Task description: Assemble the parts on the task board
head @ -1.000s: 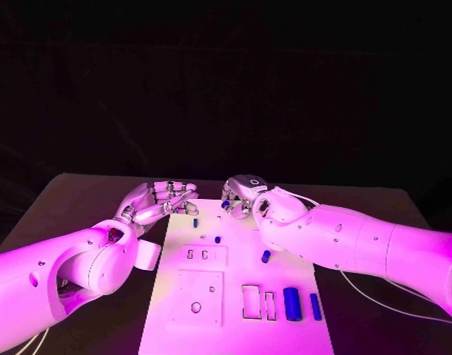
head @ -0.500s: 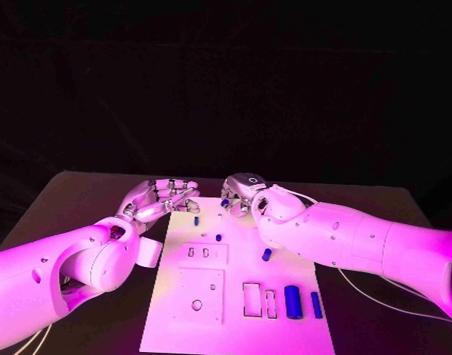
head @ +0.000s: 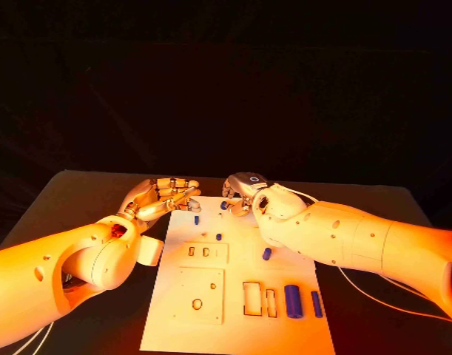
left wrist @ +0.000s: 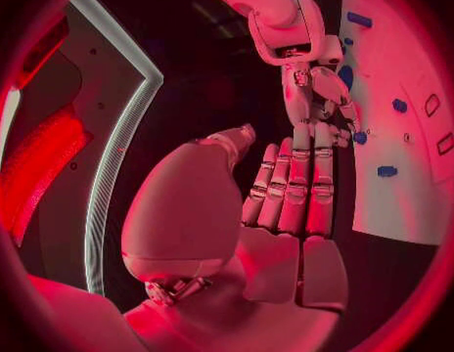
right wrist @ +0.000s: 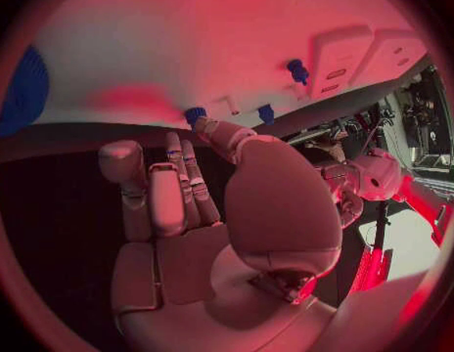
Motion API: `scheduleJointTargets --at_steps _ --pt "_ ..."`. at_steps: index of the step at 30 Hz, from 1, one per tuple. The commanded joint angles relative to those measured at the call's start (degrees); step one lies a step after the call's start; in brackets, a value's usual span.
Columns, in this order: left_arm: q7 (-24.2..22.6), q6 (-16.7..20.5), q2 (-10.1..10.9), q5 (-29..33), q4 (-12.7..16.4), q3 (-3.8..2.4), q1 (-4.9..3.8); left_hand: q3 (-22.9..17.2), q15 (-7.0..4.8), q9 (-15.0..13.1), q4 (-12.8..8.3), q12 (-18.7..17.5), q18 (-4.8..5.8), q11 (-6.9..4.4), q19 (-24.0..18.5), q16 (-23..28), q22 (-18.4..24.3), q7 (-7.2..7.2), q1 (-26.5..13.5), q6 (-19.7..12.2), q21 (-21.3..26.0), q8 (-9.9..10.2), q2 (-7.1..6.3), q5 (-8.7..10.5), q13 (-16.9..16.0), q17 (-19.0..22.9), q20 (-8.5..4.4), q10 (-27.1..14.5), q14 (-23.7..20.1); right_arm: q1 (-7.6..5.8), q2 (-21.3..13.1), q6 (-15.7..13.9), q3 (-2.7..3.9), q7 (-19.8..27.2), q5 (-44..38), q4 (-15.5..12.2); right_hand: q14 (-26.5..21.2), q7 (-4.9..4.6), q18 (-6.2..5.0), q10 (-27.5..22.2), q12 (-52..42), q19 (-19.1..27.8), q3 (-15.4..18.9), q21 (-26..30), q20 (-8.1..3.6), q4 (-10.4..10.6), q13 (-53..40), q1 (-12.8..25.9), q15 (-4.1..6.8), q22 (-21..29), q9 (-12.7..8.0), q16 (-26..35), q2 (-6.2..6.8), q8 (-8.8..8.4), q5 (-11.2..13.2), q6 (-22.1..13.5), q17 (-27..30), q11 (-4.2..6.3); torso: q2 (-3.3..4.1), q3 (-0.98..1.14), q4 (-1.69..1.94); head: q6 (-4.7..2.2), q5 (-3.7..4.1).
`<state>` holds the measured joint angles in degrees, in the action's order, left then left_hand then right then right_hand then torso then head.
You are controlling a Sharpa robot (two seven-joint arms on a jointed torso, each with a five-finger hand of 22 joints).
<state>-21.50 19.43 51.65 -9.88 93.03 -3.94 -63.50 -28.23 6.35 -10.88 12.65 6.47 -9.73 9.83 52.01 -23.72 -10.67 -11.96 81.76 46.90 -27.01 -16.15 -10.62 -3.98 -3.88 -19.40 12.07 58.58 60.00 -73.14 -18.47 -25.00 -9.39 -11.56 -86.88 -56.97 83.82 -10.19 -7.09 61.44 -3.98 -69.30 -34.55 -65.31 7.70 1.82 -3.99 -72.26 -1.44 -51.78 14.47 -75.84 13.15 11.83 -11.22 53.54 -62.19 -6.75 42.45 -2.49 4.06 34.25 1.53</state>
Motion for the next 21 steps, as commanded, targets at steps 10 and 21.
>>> scheduleJointTargets --at_steps 10,21 --pt "-0.3 -1.2 0.0 0.2 0.0 -0.04 -0.08 0.0 0.12 -0.1 0.3 -0.1 -0.65 0.38 0.0 -0.3 0.0 -2.11 -0.7 -0.6 -0.2 0.2 -0.05 0.20 -0.1 0.0 0.09 0.1 0.0 -0.11 -4.9 -2.6 0.04 0.3 0.6 -6.1 -0.6 0.00 -0.85 -2.1 -2.1 1.3 4.2 2.0 0.09 0.7 -0.1 -0.5 -0.45 1.9 0.2 1.0 0.70 -0.89 0.3 -1.4 2.2 -0.02 -0.11 0.06 -0.13 -0.02 0.14" --pt "-0.4 -1.5 0.4 0.4 -0.6 -0.03 -0.08 0.0 0.12 -0.1 0.3 -0.1 -0.65 0.38 0.0 -0.3 0.0 -2.11 -0.7 -0.6 -0.2 0.2 -0.05 0.20 -0.1 0.0 0.09 0.1 0.0 -2.75 -19.3 -3.7 0.73 1.0 10.1 -20.7 0.6 -0.23 -0.13 5.2 -7.1 -1.5 5.0 -0.5 -0.55 1.7 -1.3 -1.3 0.12 -2.2 0.5 -0.8 0.89 -1.10 0.2 -0.7 -0.2 0.82 -0.72 0.53 -1.31 0.02 -0.14"
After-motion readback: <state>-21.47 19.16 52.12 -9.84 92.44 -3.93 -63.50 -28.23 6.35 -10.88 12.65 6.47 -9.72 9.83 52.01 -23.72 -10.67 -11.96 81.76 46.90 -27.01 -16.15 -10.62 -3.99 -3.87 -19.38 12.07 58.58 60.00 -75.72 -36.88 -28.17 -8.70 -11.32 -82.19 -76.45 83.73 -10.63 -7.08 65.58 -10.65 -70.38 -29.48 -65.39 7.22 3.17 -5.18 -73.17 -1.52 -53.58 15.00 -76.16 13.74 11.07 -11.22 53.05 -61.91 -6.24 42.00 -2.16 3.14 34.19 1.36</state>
